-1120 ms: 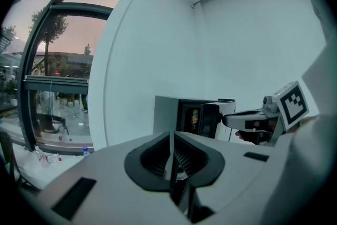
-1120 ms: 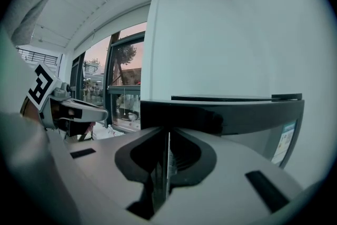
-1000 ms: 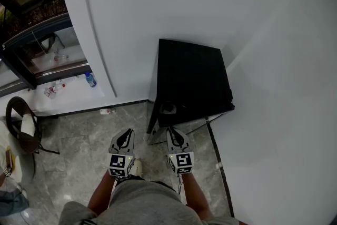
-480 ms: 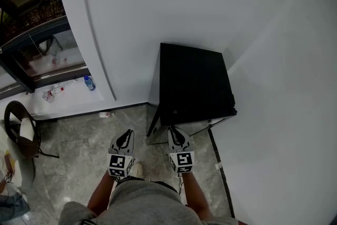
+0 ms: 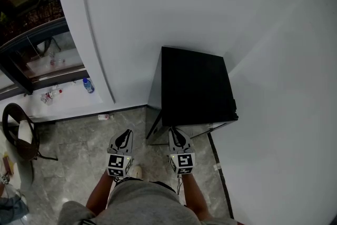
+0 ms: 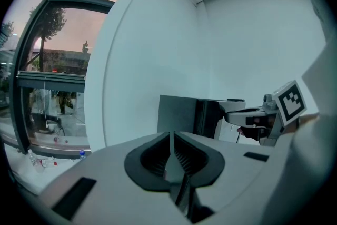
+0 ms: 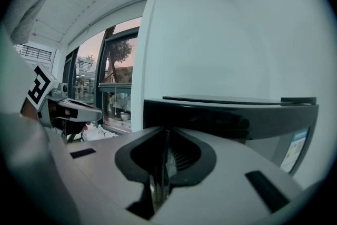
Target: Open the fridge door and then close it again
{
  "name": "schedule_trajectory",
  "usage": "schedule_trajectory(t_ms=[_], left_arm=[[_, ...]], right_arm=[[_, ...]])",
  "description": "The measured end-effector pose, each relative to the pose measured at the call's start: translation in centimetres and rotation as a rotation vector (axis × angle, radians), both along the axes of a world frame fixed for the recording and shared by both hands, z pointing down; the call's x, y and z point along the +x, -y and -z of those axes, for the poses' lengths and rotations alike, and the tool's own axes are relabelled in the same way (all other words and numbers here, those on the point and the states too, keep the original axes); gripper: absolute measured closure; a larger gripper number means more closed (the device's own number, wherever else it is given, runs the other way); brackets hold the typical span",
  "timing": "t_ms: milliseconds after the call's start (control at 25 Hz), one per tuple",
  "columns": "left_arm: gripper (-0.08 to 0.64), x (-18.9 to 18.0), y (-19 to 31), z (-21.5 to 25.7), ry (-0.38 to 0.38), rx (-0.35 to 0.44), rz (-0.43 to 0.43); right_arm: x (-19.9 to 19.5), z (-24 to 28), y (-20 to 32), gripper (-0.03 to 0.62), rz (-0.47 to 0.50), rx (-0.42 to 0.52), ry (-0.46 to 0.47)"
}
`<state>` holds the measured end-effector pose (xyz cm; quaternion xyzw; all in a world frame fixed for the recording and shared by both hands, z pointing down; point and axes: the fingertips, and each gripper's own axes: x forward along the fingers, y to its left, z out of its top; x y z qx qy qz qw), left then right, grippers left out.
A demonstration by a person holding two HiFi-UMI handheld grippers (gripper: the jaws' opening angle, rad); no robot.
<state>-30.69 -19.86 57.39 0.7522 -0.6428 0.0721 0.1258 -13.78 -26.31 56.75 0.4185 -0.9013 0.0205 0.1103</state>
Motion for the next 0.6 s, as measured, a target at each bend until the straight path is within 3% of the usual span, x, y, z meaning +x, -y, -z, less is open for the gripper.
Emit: schedule_trajectory(t_ms=[600], left_arm=[[0.534,-1.6,0.9,-0.2,-0.002,-0.008,-0.006]], right_arm=[[-0.5,0.1,1.8,0.545,-0.047,0.000,-0.004]])
